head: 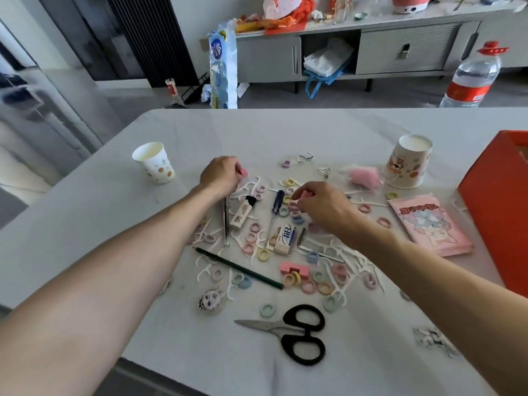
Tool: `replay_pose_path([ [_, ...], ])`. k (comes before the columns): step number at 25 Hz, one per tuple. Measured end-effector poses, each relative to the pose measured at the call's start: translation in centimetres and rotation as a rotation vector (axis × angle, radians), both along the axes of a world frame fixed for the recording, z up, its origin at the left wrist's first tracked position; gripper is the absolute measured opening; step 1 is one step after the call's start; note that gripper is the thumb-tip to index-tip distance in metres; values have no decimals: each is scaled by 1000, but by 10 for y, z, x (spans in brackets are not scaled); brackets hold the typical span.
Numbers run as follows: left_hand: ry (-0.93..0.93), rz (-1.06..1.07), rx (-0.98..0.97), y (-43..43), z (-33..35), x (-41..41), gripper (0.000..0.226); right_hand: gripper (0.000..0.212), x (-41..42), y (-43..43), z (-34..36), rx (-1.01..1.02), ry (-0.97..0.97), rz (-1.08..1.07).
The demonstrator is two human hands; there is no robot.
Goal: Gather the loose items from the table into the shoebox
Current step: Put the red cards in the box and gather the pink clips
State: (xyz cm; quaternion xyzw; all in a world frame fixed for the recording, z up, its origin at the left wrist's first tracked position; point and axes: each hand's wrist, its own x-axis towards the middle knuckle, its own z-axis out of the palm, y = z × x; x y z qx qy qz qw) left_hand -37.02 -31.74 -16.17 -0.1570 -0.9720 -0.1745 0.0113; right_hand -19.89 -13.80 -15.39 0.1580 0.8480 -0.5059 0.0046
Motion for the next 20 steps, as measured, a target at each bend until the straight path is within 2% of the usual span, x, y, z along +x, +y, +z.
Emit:
replay_pose_path([
  [3, 139, 66, 64, -8, 17, 4, 8, 10, 8, -7, 9, 71, 82, 37],
  [4, 170, 103, 96, -14, 25, 9, 12, 3, 16, -9, 13, 144, 94, 108],
  [5, 150, 146, 128, -26, 37, 22, 13, 6, 27, -18, 18, 248, 88, 218],
  [8, -93, 175, 399, -46, 50, 69, 9, 24, 58, -27, 13, 625, -71, 401],
  [11, -340, 141, 832, -49, 62, 136, 18, 19, 78, -37, 4, 939, -87, 399],
  [13, -438, 136, 1026, -44, 72, 172, 26, 9, 87, -43, 3, 981, -9, 397],
  [17, -558, 162, 1154, -27, 86, 222, 21, 14, 98, -36, 18, 856, 104, 275],
  [20, -628, 194, 1232, -10, 92, 245, 21, 7, 111, -22, 30, 824, 112, 222],
])
